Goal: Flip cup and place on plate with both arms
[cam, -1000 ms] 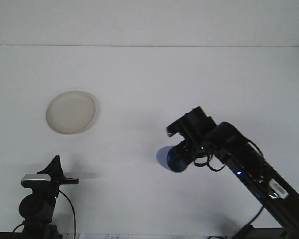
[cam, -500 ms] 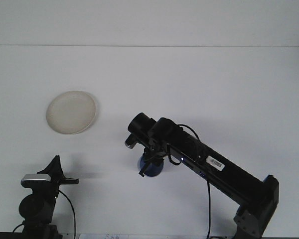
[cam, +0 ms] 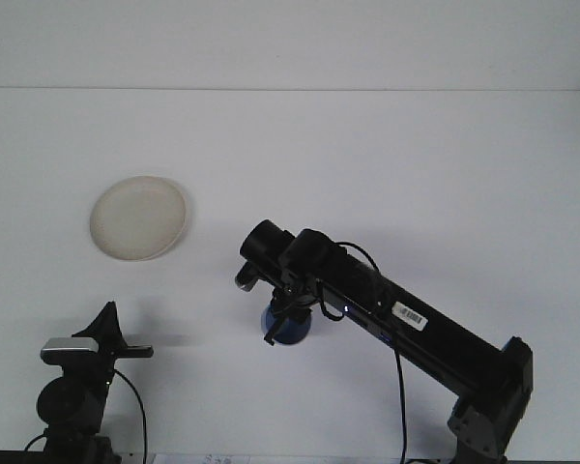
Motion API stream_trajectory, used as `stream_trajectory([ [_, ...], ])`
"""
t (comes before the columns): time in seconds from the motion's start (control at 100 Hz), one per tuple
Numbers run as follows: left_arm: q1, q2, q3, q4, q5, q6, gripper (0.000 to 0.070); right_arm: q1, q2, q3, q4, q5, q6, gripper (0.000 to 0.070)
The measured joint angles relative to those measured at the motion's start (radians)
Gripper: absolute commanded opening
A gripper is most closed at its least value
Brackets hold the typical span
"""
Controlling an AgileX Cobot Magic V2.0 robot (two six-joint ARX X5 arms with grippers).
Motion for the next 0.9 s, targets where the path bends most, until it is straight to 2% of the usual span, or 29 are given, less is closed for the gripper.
stream_trajectory([
  [0.69, 0.000, 0.000, 0.000, 0.000, 0.000, 0.000, 0.0015, -0.037, 0.014, -0.100, 0.000, -0.006, 0.000, 0.0012],
  [0.76, 0.000, 0.000, 0.000, 0.000, 0.000, 0.000, 0.0015, -0.037, 0.013, -0.101, 0.000, -0.006, 0.000, 0.0088],
  [0.84, 0.000, 0.000, 0.000, 0.000, 0.000, 0.000, 0.0015, -0.037, 0.013, -0.110, 0.000, -0.002, 0.000, 0.0289],
  [0.87, 0.000, 0.000, 0.000, 0.000, 0.000, 0.000, 0.0015, -0.037, 0.014, -0.117, 0.000, -0.002, 0.000, 0.0344],
  [0.9, 0.000, 0.000, 0.000, 0.000, 0.000, 0.000, 0.0015, -0.037, 0.015, -0.119, 0.000, -0.002, 0.000, 0.0371],
])
